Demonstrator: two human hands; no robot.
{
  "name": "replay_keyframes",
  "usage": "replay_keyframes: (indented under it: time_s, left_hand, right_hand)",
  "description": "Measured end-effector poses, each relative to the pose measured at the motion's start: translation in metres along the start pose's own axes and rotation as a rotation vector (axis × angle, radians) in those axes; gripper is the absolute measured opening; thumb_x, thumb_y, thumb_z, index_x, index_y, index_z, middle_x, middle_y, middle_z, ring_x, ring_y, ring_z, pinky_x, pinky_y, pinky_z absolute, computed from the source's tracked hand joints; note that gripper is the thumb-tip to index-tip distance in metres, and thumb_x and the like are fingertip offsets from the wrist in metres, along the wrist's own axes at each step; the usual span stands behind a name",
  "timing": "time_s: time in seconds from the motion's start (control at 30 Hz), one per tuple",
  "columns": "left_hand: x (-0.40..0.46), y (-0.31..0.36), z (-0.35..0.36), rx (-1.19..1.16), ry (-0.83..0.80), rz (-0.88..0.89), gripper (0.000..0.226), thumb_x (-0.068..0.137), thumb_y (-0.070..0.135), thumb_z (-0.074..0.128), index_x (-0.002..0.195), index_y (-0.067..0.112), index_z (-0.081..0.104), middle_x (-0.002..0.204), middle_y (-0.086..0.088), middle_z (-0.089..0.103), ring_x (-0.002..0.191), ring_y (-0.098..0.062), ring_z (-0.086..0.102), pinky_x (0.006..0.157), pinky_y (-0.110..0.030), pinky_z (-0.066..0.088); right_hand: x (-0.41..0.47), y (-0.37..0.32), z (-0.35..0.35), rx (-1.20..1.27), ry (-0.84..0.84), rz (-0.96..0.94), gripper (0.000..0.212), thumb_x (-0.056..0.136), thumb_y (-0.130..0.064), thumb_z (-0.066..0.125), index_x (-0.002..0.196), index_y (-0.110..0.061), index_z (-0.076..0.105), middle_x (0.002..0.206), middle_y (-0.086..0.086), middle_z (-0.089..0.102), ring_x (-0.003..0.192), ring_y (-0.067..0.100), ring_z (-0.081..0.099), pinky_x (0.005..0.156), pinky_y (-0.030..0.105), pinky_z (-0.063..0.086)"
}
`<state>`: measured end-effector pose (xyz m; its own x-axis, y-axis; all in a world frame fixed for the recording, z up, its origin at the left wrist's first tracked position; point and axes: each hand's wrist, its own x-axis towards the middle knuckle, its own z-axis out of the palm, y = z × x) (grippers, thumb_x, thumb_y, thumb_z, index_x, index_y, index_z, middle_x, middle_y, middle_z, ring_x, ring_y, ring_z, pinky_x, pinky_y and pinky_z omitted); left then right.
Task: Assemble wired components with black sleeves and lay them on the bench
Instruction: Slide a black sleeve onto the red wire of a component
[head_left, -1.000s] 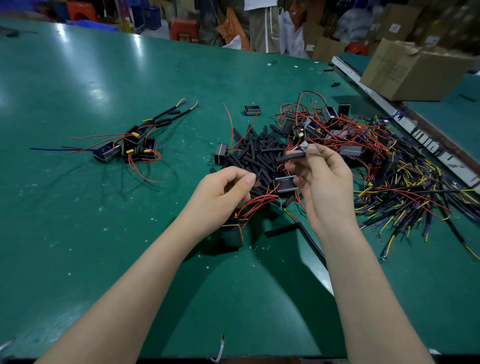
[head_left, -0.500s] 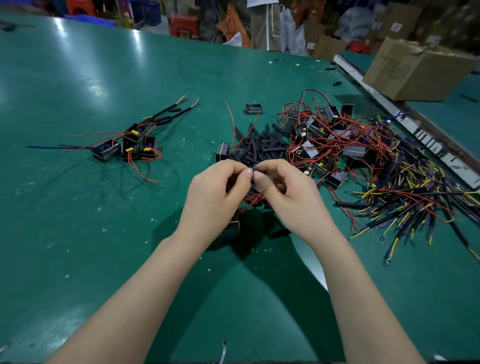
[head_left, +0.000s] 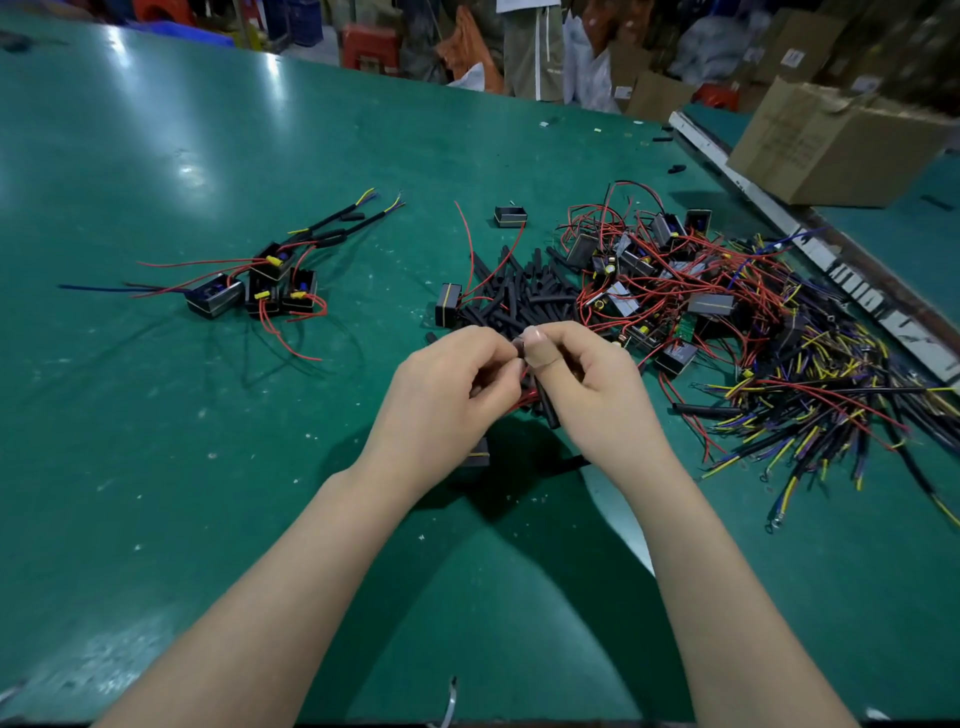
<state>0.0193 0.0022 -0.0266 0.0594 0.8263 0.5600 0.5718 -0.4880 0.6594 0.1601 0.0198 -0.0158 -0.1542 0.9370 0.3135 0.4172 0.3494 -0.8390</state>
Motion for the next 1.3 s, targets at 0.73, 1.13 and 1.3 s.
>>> replay_keyframes:
  time_s: [0.73,1.13,1.3]
  left_hand:
    - [0.007,0.001,-0.005,-0.536,0.008,-0.287,0.021,0.092,0.011,0.059,0.075,0.022,0.061,0.054,0.014,0.050,0.052,-0.003,0.042,0.053,-0.017,0.036]
    - [0.001,0.006,-0.001,-0.409,-0.227,-0.120,0.017,0.092,0.016,0.061,0.082,0.030,0.061,0.063,0.022,0.058,0.058,0.006,0.049,0.059,-0.007,0.035]
    - [0.001,0.005,-0.002,-0.405,-0.218,-0.128,0.016,0.092,0.017,0.060,0.082,0.029,0.062,0.063,0.021,0.058,0.058,0.006,0.049,0.060,-0.008,0.035]
  right_hand:
    - [0.008,-0.008,-0.021,0.727,0.080,0.267,0.010,0.082,-0.025,0.063,0.082,-0.015,0.062,0.060,-0.004,0.054,0.052,0.008,0.045,0.053,0.020,0.037]
    - [0.011,-0.001,-0.022,0.649,0.464,0.251,0.009,0.092,-0.025,0.062,0.093,-0.016,0.062,0.069,-0.010,0.060,0.055,0.004,0.049,0.050,0.016,0.036]
    - [0.010,-0.005,-0.023,0.587,0.504,0.157,0.006,0.093,-0.019,0.061,0.094,-0.014,0.063,0.065,-0.012,0.064,0.052,0.002,0.047,0.050,0.014,0.038]
